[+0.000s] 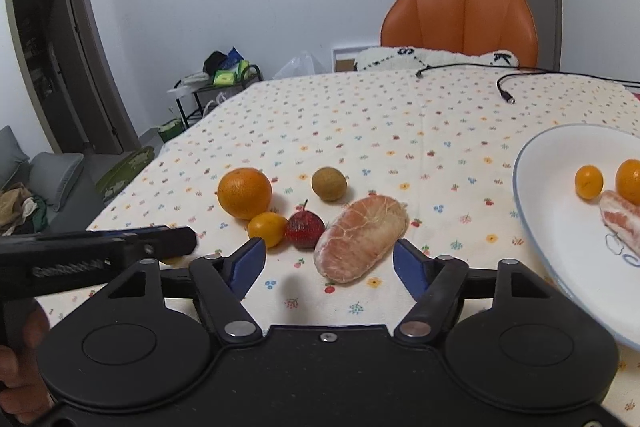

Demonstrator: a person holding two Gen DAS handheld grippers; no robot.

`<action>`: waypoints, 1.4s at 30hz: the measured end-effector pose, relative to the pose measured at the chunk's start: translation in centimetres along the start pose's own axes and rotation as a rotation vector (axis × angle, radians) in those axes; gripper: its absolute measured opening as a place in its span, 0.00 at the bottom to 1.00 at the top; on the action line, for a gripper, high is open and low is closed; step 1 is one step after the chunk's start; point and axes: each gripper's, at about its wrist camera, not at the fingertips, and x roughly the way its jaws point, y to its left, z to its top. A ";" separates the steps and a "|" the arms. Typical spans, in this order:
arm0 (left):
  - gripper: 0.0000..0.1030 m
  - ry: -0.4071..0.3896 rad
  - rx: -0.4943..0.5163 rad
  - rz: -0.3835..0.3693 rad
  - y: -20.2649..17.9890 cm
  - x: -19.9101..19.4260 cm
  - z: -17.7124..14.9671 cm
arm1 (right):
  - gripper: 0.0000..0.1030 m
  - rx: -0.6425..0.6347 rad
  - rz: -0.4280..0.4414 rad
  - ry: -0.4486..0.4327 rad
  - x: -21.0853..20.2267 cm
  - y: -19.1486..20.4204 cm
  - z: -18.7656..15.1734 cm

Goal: Organize fruits
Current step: 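Grasp the second pomelo segment with the right tool while the left tool holds the kiwi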

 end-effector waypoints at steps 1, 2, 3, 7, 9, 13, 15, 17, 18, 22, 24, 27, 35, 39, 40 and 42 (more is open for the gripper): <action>0.25 0.000 -0.003 0.002 0.1 -0.1 0.0 | 0.67 0.003 0.000 0.003 0.1 -0.1 -0.1; 0.25 0.000 -0.005 0.002 0.3 -0.1 -0.1 | 0.64 0.008 -0.002 0.008 0.3 -0.2 -0.2; 0.25 -0.001 -0.006 0.001 0.3 -0.2 -0.1 | 0.63 0.015 -0.006 0.011 0.4 -0.4 -0.3; 0.25 -0.004 -0.004 -0.009 0.1 -0.4 -0.2 | 0.48 0.017 -0.028 0.010 0.2 -0.7 -0.3; 0.25 -0.005 0.000 -0.014 -0.1 -0.5 -0.3 | 0.44 0.032 -0.038 0.021 -0.1 -1.1 -0.2; 0.25 -0.002 0.002 -0.015 -0.2 -0.3 -0.3 | 0.41 0.055 -0.069 0.028 -0.9 -2.0 -0.4; 0.25 0.000 0.002 -0.017 -0.3 -0.2 -0.4 | 0.41 0.061 -0.086 0.028 -1.2 -2.2 -0.5; 0.25 0.002 0.003 -0.018 -0.3 -0.1 -0.4 | 0.41 0.072 -0.091 0.028 -1.4 -2.4 -0.5; 0.25 0.003 0.003 -0.019 -0.4 0.0 -0.5 | 0.41 0.077 -0.085 0.026 -1.4 -2.5 -0.5; 0.25 0.007 0.001 -0.015 -0.4 0.5 -0.4 | 0.42 0.072 -0.063 0.016 -1.1 -2.3 -0.3; 0.25 0.006 0.000 -0.011 -0.3 0.6 -0.3 | 0.42 0.068 -0.061 0.021 -0.6 -2.1 -0.1; 0.25 0.005 0.001 -0.002 -0.1 0.7 -0.2 | 0.42 0.062 -0.059 0.018 0.0 -2.0 0.2; 0.25 0.010 0.001 0.002 0.2 1.0 -0.1 | 0.44 0.060 -0.052 0.008 1.0 -1.8 0.6; 0.25 0.010 -0.002 -0.008 0.2 0.7 -0.2 | 0.44 0.051 -0.054 0.003 1.1 -1.7 0.6; 0.25 0.008 -0.001 -0.011 0.2 0.6 -0.2 | 0.42 0.048 -0.060 0.002 1.1 -1.6 0.6; 0.25 0.006 -0.004 -0.017 0.2 0.4 -0.2 | 0.37 0.048 -0.074 0.000 1.1 -1.6 0.5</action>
